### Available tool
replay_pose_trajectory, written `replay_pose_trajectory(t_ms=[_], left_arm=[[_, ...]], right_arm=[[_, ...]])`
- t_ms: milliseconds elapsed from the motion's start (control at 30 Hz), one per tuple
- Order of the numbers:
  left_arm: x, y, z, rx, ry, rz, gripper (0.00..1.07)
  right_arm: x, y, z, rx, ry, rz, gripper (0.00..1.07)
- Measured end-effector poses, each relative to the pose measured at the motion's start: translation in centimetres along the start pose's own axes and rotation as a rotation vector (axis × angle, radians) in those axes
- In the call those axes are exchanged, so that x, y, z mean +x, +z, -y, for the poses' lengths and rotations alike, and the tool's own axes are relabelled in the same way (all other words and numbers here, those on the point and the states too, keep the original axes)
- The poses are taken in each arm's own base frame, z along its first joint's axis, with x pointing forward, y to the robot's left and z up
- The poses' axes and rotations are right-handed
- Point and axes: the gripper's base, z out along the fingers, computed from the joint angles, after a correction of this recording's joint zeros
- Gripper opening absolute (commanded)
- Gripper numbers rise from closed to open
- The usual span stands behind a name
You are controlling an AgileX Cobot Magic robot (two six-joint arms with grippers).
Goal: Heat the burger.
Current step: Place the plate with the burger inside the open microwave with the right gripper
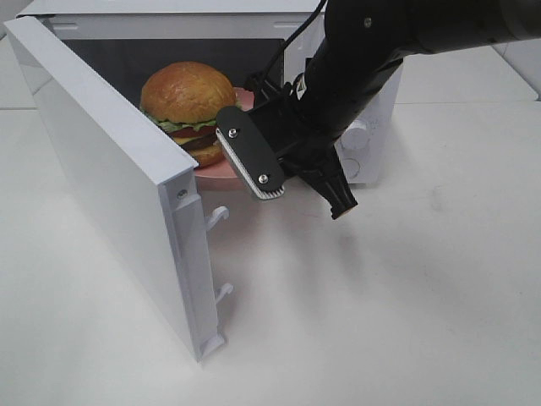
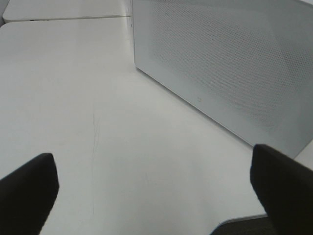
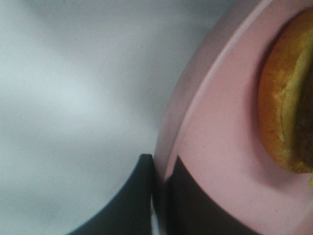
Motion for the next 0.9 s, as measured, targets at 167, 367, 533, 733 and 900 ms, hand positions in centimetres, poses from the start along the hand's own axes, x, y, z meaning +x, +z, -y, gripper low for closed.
replay_pose_trajectory(t_ms=[167,367,533,733,900], left_arm=[[0.0,0.0,0.0,0.0,0.0,0.0,1.0],[0.0,0.0,0.0,0.0,0.0,0.0,1.0],[0.0,0.0,0.0,0.0,0.0,0.0,1.0],[0.0,0.0,0.0,0.0,0.0,0.0,1.0],[0.0,0.0,0.0,0.0,0.0,0.0,1.0]], right_arm=[[-0.1,0.5,0.9,0.012,0.014,0.003,0.0],[-0.3,1.2,2.3,0.031,0.051,-0.001,0.0],[-0.4,1.8,3.4,0.042,0.062,-0.006,0.0],[-0.4,2.1,4.0,0.043,0.079,-0.006,0.0],[-0.4,2.6,4.6,0.047,0.068,-0.018,0.0]])
